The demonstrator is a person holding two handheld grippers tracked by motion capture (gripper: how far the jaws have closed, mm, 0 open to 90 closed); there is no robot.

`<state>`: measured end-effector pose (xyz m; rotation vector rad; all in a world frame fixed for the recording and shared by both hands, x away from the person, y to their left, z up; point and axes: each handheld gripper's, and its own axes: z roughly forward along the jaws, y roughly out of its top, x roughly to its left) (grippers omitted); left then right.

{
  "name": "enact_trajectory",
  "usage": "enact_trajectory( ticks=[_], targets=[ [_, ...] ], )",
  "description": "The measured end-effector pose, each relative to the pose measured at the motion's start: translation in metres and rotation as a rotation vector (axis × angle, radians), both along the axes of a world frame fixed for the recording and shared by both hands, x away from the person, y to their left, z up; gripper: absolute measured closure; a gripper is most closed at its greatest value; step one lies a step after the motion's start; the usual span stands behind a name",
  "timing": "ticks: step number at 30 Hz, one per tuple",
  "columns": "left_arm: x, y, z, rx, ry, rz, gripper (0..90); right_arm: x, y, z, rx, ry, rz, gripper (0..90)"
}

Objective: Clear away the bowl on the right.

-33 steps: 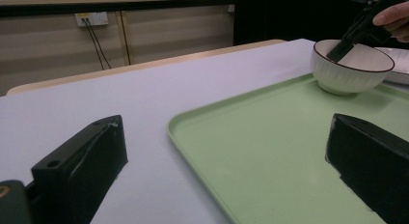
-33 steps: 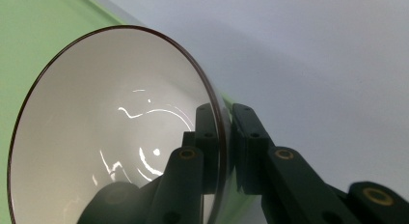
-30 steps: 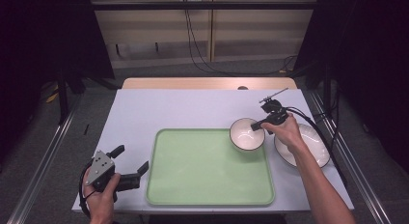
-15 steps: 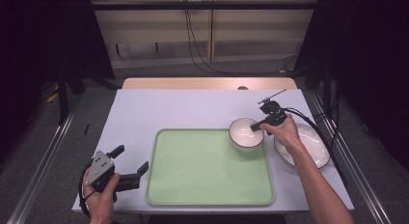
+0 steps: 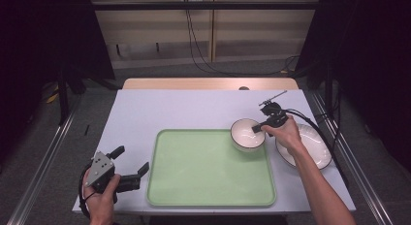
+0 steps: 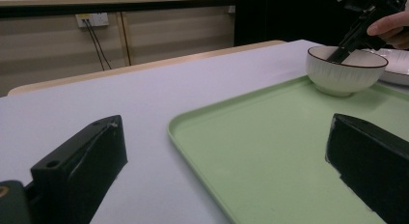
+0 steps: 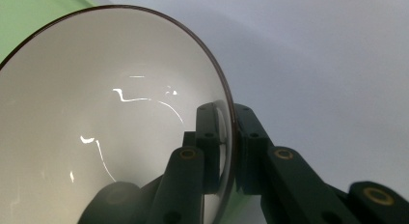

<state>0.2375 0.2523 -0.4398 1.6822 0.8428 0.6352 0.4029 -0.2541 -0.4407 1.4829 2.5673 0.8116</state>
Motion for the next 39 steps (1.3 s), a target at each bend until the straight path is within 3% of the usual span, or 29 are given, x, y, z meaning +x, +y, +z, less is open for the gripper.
enact_trajectory(
  ticks=[6,14,18,22,27,33,39],
  targets=[
    [0.0,0.0,0.0,-0.005,-0.001,0.001,0.8,0.0,0.001,0.0,0.023,-0.022,0.009,74.7],
    [0.0,0.0,0.0,-0.001,0.001,0.0,0.8,0.0,0.0,0.0,0.027,-0.043,0.014,51.7],
    [0.0,0.0,0.0,-0.003,0.003,0.0,0.8,-0.001,0.0,0.002,0.017,-0.05,-0.009,40.6],
    [0.0,0.001,0.0,0.002,0.001,0.003,0.7,0.0,-0.001,0.002,0.016,-0.075,-0.021,22.8],
    [0.0,-0.001,0.0,-0.001,0.0,0.001,0.8,-0.001,-0.001,0.003,0.024,-0.076,-0.03,13.4],
    [0.0,0.0,0.0,0.002,0.002,-0.002,0.8,-0.002,-0.002,0.006,0.043,-0.114,-0.028,4.2],
    [0.001,-0.001,0.0,-0.005,0.002,-0.002,0.8,-0.005,-0.004,0.012,0.068,-0.171,-0.021,3.7]
  ],
)
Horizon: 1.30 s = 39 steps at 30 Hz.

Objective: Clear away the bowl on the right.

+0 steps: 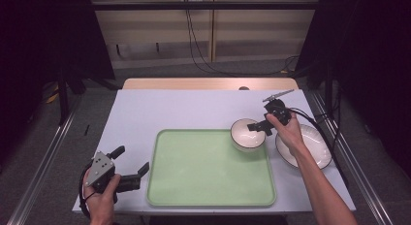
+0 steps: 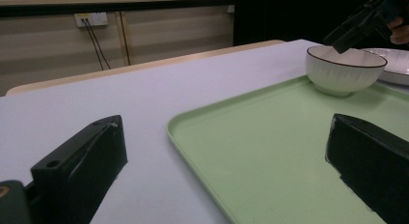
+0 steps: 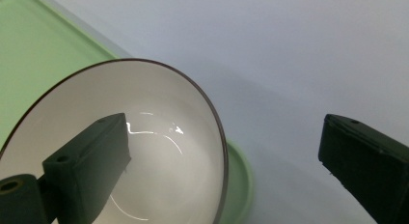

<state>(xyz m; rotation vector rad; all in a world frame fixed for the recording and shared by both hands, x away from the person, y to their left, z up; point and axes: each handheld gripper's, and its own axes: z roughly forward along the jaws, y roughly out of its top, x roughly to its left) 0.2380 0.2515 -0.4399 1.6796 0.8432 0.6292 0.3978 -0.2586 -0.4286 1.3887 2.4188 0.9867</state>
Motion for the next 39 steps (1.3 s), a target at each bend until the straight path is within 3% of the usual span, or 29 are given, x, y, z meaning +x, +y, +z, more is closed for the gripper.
enact_trajectory(
  ticks=[8,12,16,21,39],
  targets=[
    [0.001,0.0,0.0,0.004,0.0,-0.004,0.8,-0.011,-0.009,0.013,0.012,-0.091,-0.044,4.2],
    [0.001,0.0,0.0,0.004,0.001,-0.004,0.8,-0.019,-0.014,0.017,0.027,-0.136,-0.038,4.1],
    [0.001,-0.001,0.0,0.01,0.003,-0.002,1.0,-0.025,-0.021,0.02,0.068,-0.155,-0.051,4.0],
    [0.001,-0.001,-0.001,0.013,0.005,0.001,1.0,-0.033,-0.029,0.021,0.049,-0.184,-0.063,4.0],
    [0.001,-0.002,-0.001,0.015,0.006,0.007,1.0,-0.068,-0.053,0.022,0.074,-0.287,-0.133,3.8]
  ],
)
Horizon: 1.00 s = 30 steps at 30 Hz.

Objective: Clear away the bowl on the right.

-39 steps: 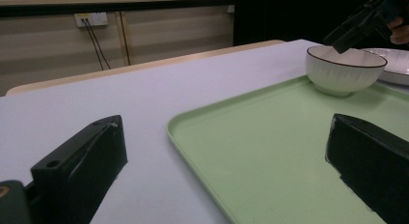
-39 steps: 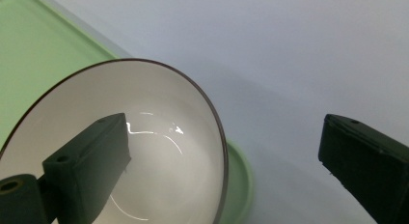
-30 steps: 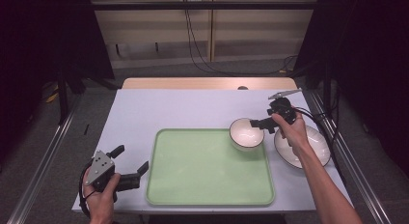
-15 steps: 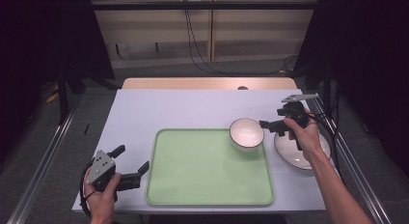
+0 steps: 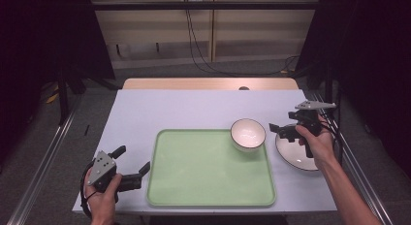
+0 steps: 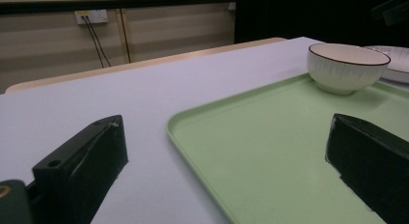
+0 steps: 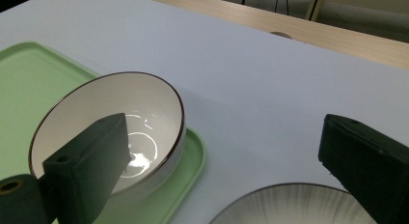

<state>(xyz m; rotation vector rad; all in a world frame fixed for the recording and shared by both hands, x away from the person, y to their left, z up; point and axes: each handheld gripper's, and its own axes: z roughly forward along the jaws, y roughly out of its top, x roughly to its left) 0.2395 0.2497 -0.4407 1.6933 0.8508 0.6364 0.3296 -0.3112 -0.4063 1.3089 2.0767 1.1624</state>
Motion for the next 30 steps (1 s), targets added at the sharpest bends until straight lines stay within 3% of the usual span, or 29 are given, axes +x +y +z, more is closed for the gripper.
enact_trajectory(
  ticks=[4,6,19,30],
  targets=[
    [-0.001,-0.001,0.0,-0.005,0.005,-0.004,1.0,-0.01,-0.003,-0.001,-0.026,-0.002,-0.018,3.8],
    [-0.001,-0.002,0.0,-0.011,0.002,-0.013,1.1,-0.014,-0.004,0.0,-0.006,-0.007,-0.02,3.8],
    [-0.002,-0.002,0.001,-0.002,0.005,-0.008,1.1,-0.05,-0.021,-0.005,-0.008,-0.047,-0.085,3.8],
    [-0.003,-0.003,0.001,0.0,0.005,-0.004,1.1,-0.084,-0.026,-0.006,0.016,-0.041,-0.084,3.8]
  ],
)
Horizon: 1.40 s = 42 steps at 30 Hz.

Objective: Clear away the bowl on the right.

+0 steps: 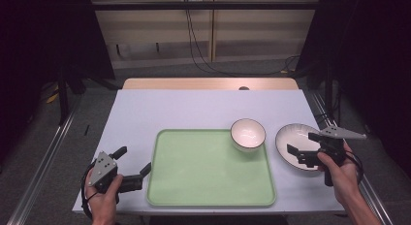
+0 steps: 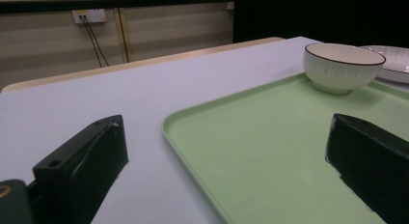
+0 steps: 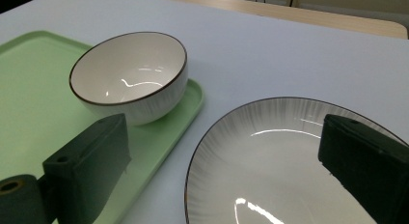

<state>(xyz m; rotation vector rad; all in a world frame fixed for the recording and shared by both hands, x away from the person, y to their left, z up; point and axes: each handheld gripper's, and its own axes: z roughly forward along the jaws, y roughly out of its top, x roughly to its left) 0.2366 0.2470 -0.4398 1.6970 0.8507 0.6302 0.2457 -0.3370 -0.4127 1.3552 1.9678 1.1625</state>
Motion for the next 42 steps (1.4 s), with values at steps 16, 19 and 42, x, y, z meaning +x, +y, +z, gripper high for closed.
enact_trajectory(
  ticks=[16,19,42],
  targets=[
    [-0.001,-0.001,0.0,0.002,-0.001,-0.004,1.0,-0.043,0.004,-0.003,0.02,-0.081,-0.014,3.7],
    [-0.001,-0.002,0.0,0.003,-0.003,-0.003,1.0,-0.048,0.007,-0.005,0.02,-0.084,-0.011,3.7],
    [-0.003,-0.003,0.0,-0.003,-0.001,-0.012,1.0,-0.068,0.008,-0.025,0.036,-0.125,-0.038,2.9]
  ],
)
